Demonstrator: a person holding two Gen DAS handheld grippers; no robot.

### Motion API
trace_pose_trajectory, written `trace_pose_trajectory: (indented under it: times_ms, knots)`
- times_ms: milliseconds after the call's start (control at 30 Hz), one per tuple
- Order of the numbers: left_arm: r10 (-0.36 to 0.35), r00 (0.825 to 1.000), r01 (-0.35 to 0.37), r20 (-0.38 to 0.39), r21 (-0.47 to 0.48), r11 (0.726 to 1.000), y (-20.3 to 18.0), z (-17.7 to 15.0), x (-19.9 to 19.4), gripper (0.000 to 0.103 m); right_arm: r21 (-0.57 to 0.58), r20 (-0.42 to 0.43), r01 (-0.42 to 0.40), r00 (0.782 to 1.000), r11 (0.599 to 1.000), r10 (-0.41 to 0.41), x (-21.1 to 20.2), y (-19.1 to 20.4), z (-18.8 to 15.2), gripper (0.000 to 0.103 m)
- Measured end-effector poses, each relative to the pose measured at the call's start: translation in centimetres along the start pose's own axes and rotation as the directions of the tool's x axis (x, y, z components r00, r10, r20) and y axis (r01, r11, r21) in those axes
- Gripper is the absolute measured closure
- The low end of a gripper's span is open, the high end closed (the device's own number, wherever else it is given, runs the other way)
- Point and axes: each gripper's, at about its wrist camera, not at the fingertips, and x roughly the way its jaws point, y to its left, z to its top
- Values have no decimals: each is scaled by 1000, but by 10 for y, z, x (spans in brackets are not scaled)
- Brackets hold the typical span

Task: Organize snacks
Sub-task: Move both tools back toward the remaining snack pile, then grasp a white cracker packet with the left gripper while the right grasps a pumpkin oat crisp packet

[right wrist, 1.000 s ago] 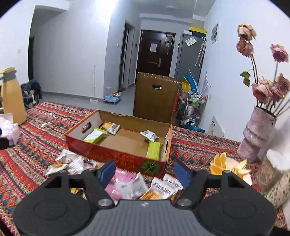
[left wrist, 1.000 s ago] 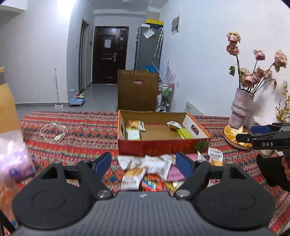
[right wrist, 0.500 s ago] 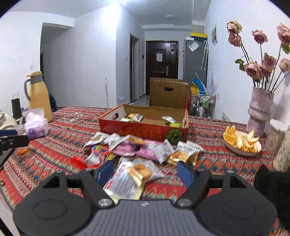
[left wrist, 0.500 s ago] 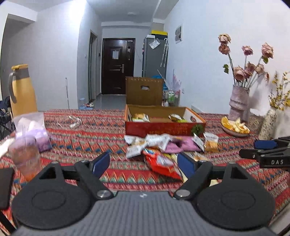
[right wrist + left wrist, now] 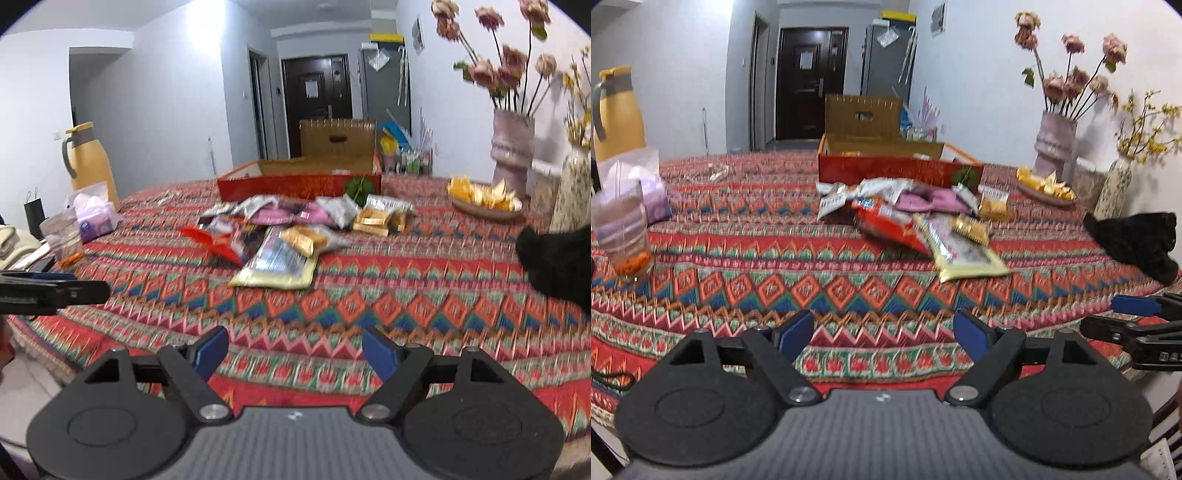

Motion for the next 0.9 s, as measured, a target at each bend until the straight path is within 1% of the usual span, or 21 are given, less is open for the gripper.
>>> trace_pose_trajectory:
  times_ms: [167, 367, 533, 633, 733, 833, 900]
  knots:
    - [4, 1000, -5, -15, -35, 999, 11, 4, 10, 19, -4, -19, -13, 1000, 1000, 13, 4, 2, -3, 24]
    - [1, 1000, -3, -27, -59, 998, 21, 18, 27, 19, 38, -26, -30, 999, 999, 31, 25, -3, 12, 24]
    - [-23, 999, 21, -32, -82, 996, 35, 36, 48, 19, 76, -42, -23, 999, 997, 26, 51, -9, 27, 24]
    - [-52, 998, 49, -31, -103, 994, 47, 52, 66, 19, 120, -47, -31, 998, 992, 37, 70, -14, 40, 24]
    - [-71, 997, 68, -20, -99, 993, 60, 75, 88, 19, 169, -47, -47, 997, 985, 55, 94, -19, 55, 24]
    - [-107, 994, 106, -8, -73, 992, 72, 102, 118, 19, 217, -40, -58, 997, 974, 68, 123, -23, 71, 24]
    - [-128, 992, 127, -15, -73, 989, 81, 119, 142, 19, 253, -36, -65, 996, 965, 76, 141, -25, 81, 24]
